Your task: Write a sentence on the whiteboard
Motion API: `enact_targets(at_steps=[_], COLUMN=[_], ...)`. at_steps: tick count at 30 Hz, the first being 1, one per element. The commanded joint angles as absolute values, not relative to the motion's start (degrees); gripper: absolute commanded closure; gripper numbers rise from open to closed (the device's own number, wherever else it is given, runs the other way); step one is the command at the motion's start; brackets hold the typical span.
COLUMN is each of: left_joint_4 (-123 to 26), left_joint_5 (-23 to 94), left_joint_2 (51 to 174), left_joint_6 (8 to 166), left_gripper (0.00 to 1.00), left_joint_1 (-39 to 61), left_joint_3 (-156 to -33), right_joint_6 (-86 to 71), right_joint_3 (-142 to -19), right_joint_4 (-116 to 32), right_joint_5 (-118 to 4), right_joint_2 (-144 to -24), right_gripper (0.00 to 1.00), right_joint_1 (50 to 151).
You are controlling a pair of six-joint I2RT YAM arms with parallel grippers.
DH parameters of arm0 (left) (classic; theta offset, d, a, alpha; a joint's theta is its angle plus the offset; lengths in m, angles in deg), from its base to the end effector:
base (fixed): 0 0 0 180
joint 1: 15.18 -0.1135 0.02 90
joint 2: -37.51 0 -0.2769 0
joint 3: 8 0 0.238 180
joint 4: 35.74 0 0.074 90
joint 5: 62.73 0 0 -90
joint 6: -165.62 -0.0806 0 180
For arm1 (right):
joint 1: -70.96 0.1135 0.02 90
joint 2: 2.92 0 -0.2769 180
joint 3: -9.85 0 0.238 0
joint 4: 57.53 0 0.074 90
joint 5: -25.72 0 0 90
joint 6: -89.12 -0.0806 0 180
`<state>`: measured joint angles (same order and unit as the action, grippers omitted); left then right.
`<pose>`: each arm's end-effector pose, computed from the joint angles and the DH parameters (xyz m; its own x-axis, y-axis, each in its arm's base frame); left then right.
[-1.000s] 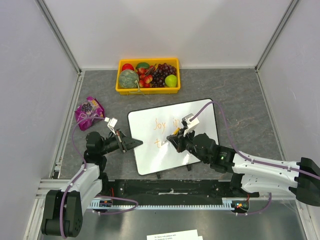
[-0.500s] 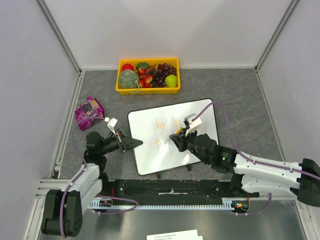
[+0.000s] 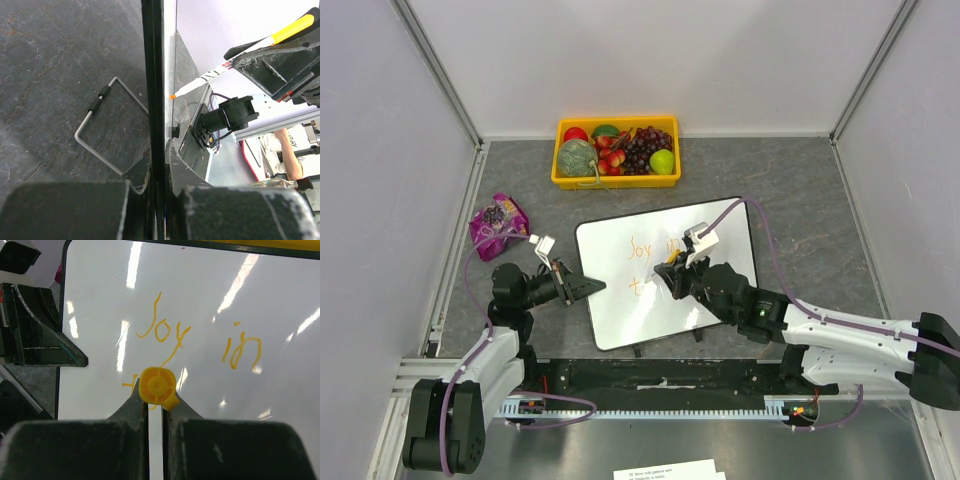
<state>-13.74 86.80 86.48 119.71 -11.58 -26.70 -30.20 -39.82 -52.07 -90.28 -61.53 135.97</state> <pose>0.1528 -0.0792 0.1859 -0.7175 -0.3084 -0.6245 0.5344 0.3313 -0.7776 0.1388 0.2141 0.2765 -0.4027 0.1779 -0.8979 -0.5024 0.7770 0.3792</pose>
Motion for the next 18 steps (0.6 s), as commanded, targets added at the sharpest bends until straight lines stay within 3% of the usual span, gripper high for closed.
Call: enact_targets(at_steps=[1, 18], left_joint_4=[-13.1, -13.0], left_joint_5=[86.9, 86.9], left_joint_2=[86.6, 86.6], left_joint_6=[113.9, 113.9], left_gripper=[0.98, 0.98], left_joint_1=[-11.6, -11.5], left_joint_3=[-25.6, -25.6], right_joint_6=[-29.8, -31.1], right_joint_3=[-42.0, -36.2], right_joint_4=[-53.2, -53.1], right_joint_5=[-88.2, -90.4], right_joint_2=[-62.8, -52.5], right_gripper=[1.00, 1.00], right_joint_1=[135.7, 134.2])
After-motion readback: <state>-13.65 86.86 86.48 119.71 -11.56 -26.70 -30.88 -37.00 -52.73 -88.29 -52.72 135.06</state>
